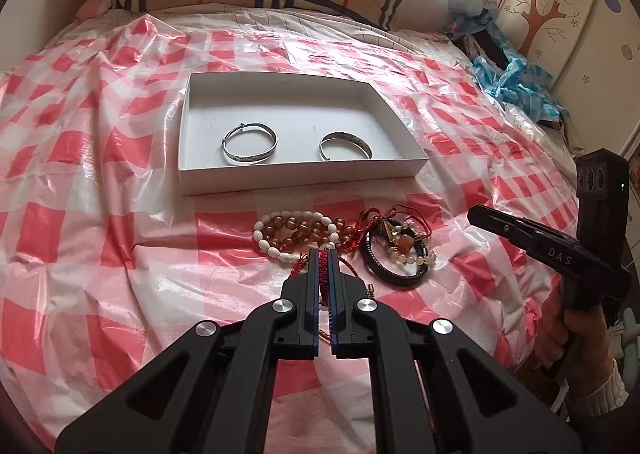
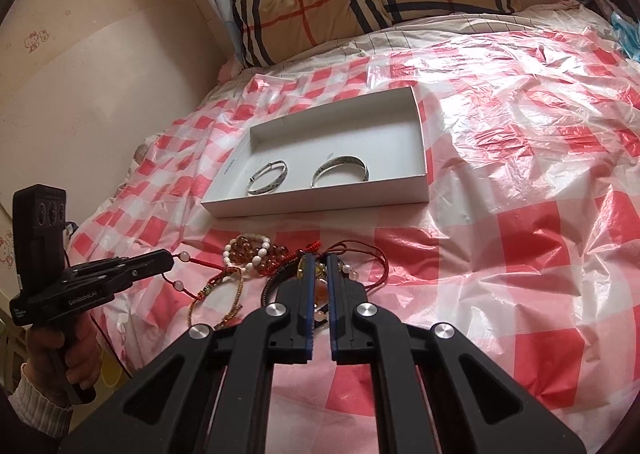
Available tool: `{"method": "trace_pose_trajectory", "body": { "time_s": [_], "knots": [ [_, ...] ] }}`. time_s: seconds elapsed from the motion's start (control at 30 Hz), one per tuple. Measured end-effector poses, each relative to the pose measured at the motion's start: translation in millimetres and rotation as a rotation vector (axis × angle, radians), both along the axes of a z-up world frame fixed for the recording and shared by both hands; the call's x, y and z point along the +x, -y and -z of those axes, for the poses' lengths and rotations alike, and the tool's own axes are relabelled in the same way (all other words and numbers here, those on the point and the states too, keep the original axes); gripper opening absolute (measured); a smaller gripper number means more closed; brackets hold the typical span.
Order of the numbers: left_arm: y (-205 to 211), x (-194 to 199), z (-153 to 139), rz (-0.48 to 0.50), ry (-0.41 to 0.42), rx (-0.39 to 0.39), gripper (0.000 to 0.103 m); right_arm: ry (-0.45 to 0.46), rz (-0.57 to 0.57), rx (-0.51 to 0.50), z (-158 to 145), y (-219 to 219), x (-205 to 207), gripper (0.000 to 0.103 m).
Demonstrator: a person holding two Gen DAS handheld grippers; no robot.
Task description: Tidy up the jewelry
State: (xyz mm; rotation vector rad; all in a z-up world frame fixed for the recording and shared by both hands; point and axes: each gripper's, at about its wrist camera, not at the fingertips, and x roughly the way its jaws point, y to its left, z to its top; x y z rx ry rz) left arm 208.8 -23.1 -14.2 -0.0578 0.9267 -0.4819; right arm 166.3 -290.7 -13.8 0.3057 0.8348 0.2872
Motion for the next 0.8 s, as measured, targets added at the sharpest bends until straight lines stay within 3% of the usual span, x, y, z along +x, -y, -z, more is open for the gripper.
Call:
{"method": "trace_pose_trajectory", "body": {
  "time_s": [0.03,0.07,0.1,0.2,0.33,0.37,0.4,0.43,0.53,0.67,0.73,0.77,0.8],
  "knots": [
    [0,1,2,-0.005,0.001,0.016,0.004,-0.02,0.001,0.0,6,0,4,0.054],
    [0,1,4,-0.008,0.001,0.027,0.004,-0.025,0.011,-0.006,10,0,8,0.068],
    [-1,3,6,-0.008,-0.001,0.027,0.004,-0.025,0.018,-0.014,15,0,11,0.074],
    [-9,5,8,-0.01,-0.02,-0.036,0.004,-0.081,0.02,-0.006,33,0,26,0.074],
    [-25,6,-5,0.017,-0.017,-0.241,0.004,-0.152,0.043,0.051,58,4,49,0.074],
    [-27,6,-9,0.019,-0.008,-0.266,0.003,-0.151,0.041,0.069,59,5,52,0.072],
    [-27,7,-13,0.016,-0.001,-0.273,0.004,-0.151,0.033,0.094,58,6,54,0.051],
    [-27,7,-15,0.009,0.004,-0.265,0.004,-0.16,0.028,0.121,59,8,56,0.02],
    [-26,9,-17,-0.008,0.002,-0.239,0.004,-0.132,0.03,0.136,53,9,49,0.006],
    [-35,11,-12,-0.033,-0.043,-0.301,0.004,-0.05,0.013,0.176,32,10,28,0.005],
    [-31,14,-7,-0.058,-0.05,-0.207,0.004,0.001,-0.002,0.203,18,11,17,0.005],
    [-34,15,-5,-0.055,-0.072,-0.239,0.003,0.024,-0.01,0.215,11,10,12,0.005],
    [-40,16,-5,-0.043,-0.104,-0.338,0.003,0.05,-0.019,0.224,4,10,7,0.005]
  ]
}}
